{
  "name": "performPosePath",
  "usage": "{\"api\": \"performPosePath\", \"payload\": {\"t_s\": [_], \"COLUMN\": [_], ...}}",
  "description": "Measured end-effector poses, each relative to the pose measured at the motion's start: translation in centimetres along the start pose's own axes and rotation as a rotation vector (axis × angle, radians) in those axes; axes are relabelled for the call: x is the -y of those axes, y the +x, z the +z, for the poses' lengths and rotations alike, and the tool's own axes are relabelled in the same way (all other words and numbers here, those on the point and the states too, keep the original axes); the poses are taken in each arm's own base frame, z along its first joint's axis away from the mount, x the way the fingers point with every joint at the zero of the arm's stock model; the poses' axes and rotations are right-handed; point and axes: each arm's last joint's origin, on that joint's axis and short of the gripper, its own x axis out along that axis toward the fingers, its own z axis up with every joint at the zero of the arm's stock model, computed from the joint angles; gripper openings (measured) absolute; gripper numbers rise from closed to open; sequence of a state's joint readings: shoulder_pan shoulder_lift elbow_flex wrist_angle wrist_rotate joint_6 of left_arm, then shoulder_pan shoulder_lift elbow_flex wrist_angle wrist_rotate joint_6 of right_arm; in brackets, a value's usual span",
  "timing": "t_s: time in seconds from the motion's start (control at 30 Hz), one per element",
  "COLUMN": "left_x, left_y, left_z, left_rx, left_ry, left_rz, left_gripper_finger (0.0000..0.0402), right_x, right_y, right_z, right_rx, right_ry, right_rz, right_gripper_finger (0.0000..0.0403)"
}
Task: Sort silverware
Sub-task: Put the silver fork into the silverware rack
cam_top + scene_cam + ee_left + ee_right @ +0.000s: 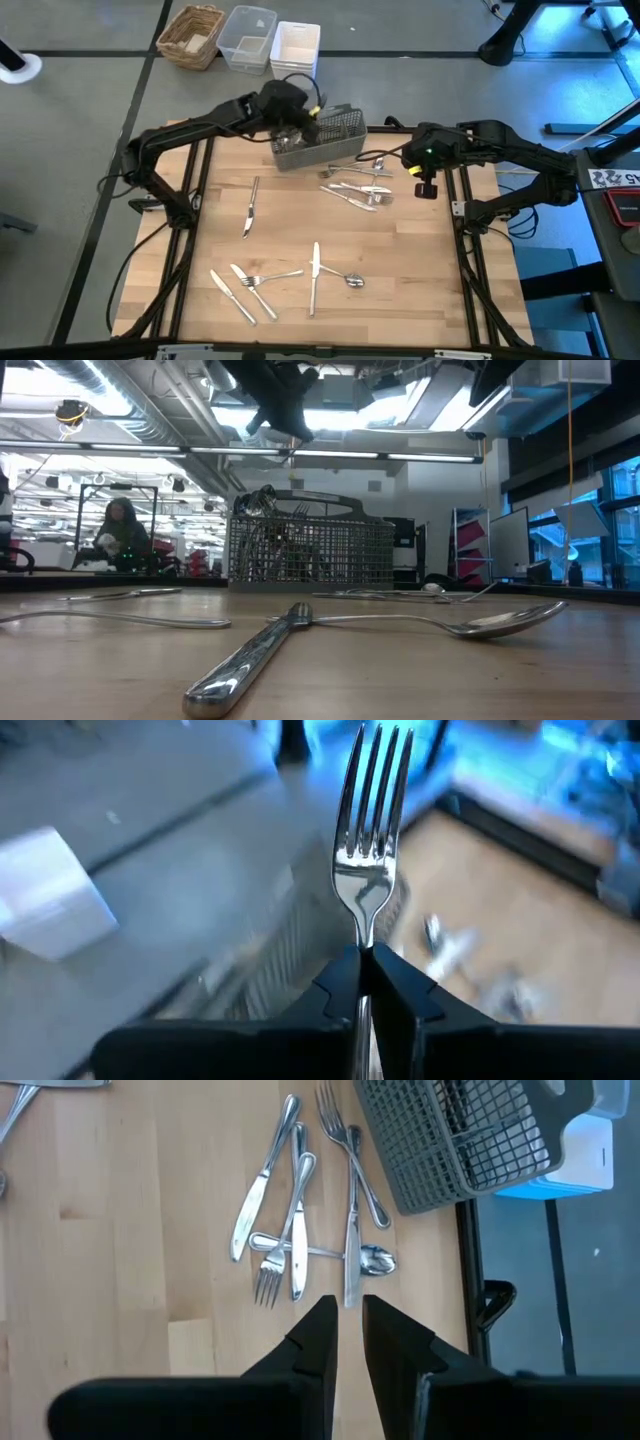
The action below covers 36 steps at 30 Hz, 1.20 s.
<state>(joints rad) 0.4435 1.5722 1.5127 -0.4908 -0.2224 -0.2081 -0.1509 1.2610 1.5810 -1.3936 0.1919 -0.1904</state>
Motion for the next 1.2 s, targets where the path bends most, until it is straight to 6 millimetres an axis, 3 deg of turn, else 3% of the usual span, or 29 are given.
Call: {"api": "performPosePath", "payload": {"t_s": [0.23,0.43,0.73,0.9,1.0,1.2], "left_x": [0.4,0.6,0.8,0.6,0.5,1.8], "left_y": [3.1,5.9,7.5,7.8,7.8,7.2], "left_z": [-0.7,-4.6,-8.9,-10.6,-10.9,-9.4], "left_rx": [0.024,0.011,0.162,0.149,0.168,0.323], "left_ry": [-0.007,-0.034,-0.001,0.017,-0.017,-0.088], "left_rz": [0.116,0.170,0.158,0.188,0.190,0.117], "left_gripper_finger": [0.0004,0.0004,0.0008,0.0012,0.0012,0.0009], "right_x": [0.1,0.1,0.1,0.1,0.1,0.1], "right_y": [-0.4,-0.9,-1.0,-1.0,-1.0,-1.0], "right_z": [-0.3,-0.6,-0.6,-0.6,-0.6,-0.6], "right_rx": [0.013,0.027,0.032,0.035,0.035,0.035], "right_ry": [0.003,0.006,0.008,0.008,0.008,0.007], "right_rz": [-0.010,-0.014,-0.016,-0.016,-0.016,-0.016], "right_gripper_finger": [0.0053,0.0053,0.0053,0.0053,0.0053,0.0053]}}
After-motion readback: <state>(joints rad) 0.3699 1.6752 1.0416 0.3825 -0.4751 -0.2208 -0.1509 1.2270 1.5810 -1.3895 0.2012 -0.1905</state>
